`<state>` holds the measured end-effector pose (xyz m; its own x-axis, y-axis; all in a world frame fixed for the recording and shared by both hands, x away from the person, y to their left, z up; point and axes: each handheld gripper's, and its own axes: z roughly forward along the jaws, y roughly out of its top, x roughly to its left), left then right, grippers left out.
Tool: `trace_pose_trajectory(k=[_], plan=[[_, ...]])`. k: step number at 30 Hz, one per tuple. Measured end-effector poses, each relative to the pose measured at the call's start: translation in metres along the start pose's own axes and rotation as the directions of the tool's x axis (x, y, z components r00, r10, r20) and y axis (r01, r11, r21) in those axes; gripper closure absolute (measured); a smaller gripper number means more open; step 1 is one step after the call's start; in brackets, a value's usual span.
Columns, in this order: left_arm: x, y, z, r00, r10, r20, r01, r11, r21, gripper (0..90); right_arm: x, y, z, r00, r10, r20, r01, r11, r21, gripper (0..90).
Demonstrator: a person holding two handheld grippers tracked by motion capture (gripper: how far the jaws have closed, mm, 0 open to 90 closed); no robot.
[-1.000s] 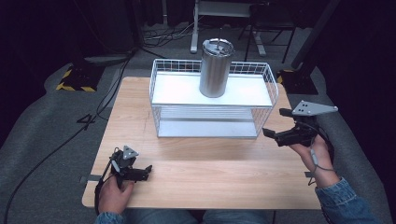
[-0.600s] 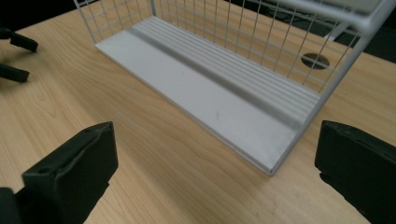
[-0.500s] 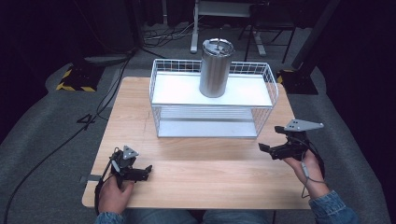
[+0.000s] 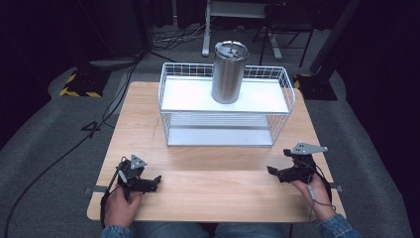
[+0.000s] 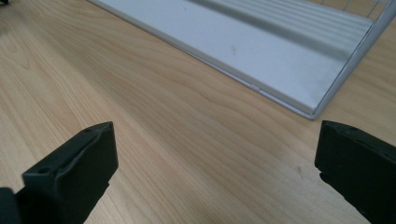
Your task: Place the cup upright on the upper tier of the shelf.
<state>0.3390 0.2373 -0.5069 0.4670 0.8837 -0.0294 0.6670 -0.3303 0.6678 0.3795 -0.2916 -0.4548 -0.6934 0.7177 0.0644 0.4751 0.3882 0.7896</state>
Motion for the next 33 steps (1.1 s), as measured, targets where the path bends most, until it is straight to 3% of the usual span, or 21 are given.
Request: trace_pose_trajectory(k=[8,24,33], plan=[[0.000,0.000,0.000,1.0000,0.000,0.000,0.000,1.0000,0.000,0.6,0.002,-0.015,0.011,0.9999,0.007,0.012,-0.007,1.000,0.021,0.0],[0.000,0.000,0.000,1.0000,0.001,0.000,-0.001,1.0000,0.000,0.5,0.010,-0.030,0.024,0.9986,-0.035,0.041,0.032,0.998,0.056,1.0],[0.000,0.000,0.000,1.0000,0.000,0.000,0.000,1.0000,0.000,0.5,0.014,-0.034,0.032,0.9949,-0.086,0.053,0.078,0.988,0.133,14.6]])
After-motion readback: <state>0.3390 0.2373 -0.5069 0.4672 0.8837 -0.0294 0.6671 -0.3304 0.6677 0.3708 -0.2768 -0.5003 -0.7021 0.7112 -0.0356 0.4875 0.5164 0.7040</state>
